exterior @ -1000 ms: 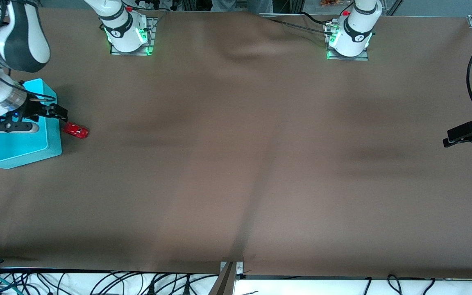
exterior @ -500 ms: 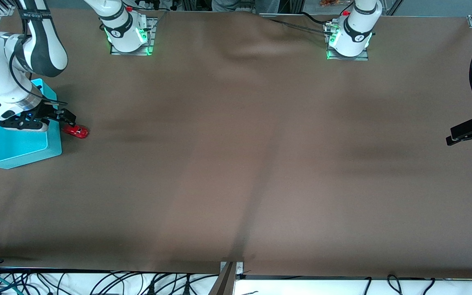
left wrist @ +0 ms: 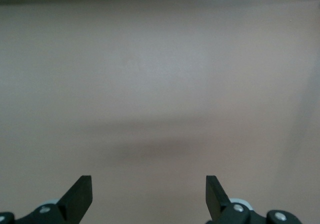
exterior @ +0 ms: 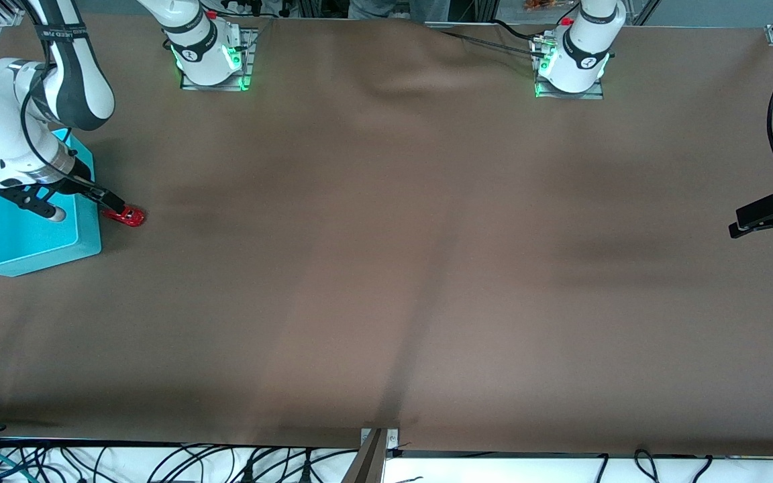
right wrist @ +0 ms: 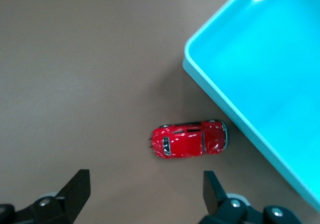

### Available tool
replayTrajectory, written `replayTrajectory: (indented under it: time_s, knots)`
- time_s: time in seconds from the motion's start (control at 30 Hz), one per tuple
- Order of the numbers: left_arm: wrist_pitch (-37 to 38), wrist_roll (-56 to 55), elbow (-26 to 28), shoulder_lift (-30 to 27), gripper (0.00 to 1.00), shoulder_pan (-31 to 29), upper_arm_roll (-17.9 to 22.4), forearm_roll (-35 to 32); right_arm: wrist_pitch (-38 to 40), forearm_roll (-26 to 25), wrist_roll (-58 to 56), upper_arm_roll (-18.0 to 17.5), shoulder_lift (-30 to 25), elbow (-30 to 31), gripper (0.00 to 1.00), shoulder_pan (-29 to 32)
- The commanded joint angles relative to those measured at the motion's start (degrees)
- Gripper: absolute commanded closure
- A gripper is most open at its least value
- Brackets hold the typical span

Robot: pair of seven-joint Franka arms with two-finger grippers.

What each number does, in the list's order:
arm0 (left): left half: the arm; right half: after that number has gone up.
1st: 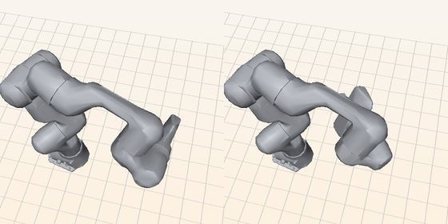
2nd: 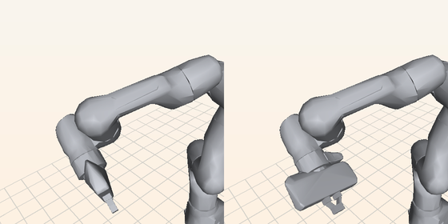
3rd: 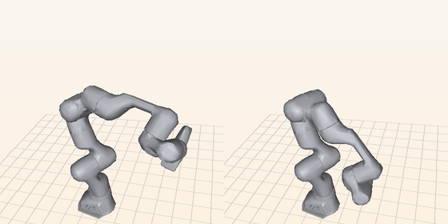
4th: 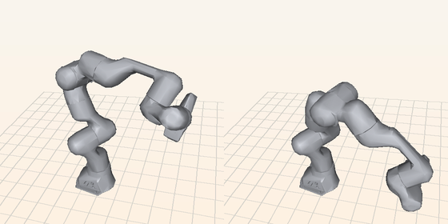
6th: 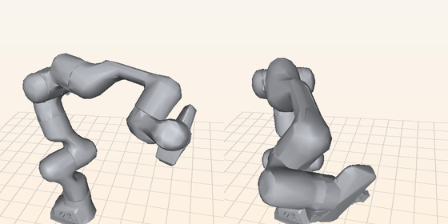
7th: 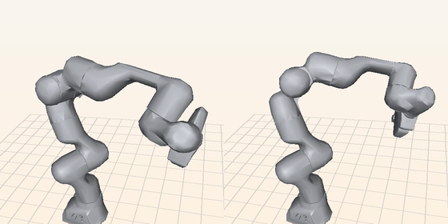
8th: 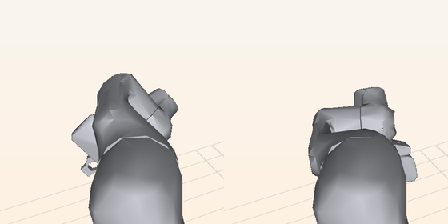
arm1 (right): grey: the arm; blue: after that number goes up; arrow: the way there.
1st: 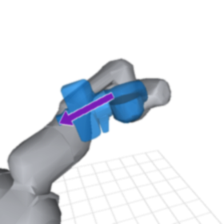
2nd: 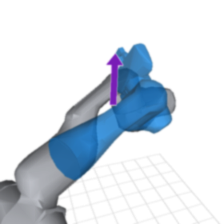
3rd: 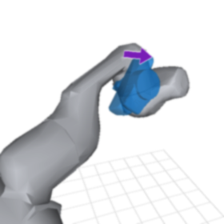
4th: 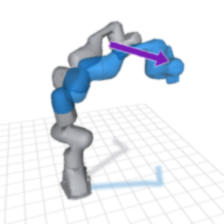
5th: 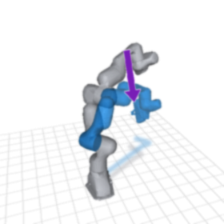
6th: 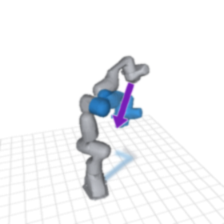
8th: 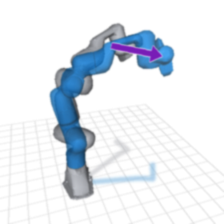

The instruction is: Wind red beetle toy and store in blue box

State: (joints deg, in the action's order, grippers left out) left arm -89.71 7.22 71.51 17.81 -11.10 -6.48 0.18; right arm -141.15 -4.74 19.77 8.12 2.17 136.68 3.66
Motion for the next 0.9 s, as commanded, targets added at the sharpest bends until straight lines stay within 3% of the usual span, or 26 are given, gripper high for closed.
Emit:
replayTrajectory:
  time_s: [0.0, 0.5, 0.87]
  knots:
    - [0.9, 1.2, -0.7, -0.1, 0.0, 0.4, 0.0, -0.9, -0.4, 0.4, 7.9, 0.8, -0.4, 1.0, 0.0, 0.1]
    - [0.9, 1.2, -0.7, 0.1, 0.0, 1.8, 0.2, -0.9, -5.8, 0.3, 28.0, 2.9, 5.3, 2.3, 0.0, 0.1]
    - [0.9, 1.3, -0.7, 0.1, 0.0, 1.8, 0.3, -0.9, -9.7, 0.3, 35.2, 5.4, 9.6, 2.4, 0.0, 0.1]
